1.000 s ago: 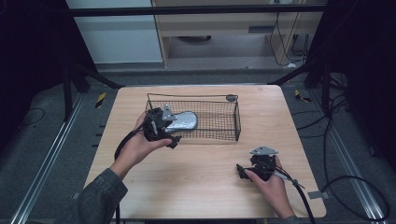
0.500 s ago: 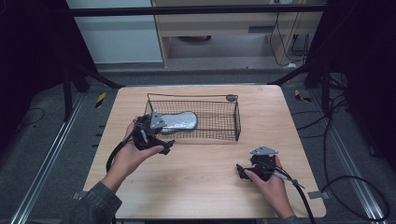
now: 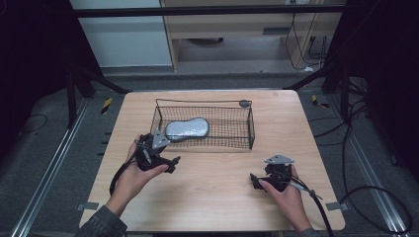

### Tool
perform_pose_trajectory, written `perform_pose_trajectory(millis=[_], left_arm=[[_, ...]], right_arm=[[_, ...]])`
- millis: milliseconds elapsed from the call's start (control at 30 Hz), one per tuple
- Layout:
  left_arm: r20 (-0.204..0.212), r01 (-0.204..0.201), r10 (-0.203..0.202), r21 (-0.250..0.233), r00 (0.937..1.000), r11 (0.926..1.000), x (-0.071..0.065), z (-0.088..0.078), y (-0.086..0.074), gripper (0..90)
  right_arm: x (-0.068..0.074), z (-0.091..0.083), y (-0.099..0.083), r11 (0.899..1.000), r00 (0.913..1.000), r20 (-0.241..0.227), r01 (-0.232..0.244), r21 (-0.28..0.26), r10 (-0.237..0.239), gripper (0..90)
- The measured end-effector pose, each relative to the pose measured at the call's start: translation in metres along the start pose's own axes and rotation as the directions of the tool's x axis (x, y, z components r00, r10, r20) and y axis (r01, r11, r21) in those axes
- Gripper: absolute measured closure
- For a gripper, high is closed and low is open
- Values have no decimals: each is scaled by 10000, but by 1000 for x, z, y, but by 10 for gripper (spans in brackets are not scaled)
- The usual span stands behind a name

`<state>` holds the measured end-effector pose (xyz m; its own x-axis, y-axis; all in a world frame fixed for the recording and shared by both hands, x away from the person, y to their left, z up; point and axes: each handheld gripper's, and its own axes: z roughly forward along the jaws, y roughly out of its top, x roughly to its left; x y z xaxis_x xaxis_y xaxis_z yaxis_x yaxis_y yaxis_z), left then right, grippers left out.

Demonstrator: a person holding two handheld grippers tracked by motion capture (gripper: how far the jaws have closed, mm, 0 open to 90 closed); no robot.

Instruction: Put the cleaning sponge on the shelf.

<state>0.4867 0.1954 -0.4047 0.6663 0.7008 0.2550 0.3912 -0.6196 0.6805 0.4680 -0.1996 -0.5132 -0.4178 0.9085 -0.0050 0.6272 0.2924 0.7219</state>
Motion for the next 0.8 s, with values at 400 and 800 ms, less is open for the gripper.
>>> perform_pose_trajectory(millis=[400, 800], left_arm=[[101, 782, -785, 301, 9969, 9965, -3, 9, -39, 44], [-317, 1604, -1586, 630, 9868, 9850, 14, 21, -73, 43]], right_arm=[[0, 0, 0, 10000, 10000, -9, -4, -7, 4, 4], [0, 0, 0, 10000, 10000, -16, 0, -3, 0, 4]])
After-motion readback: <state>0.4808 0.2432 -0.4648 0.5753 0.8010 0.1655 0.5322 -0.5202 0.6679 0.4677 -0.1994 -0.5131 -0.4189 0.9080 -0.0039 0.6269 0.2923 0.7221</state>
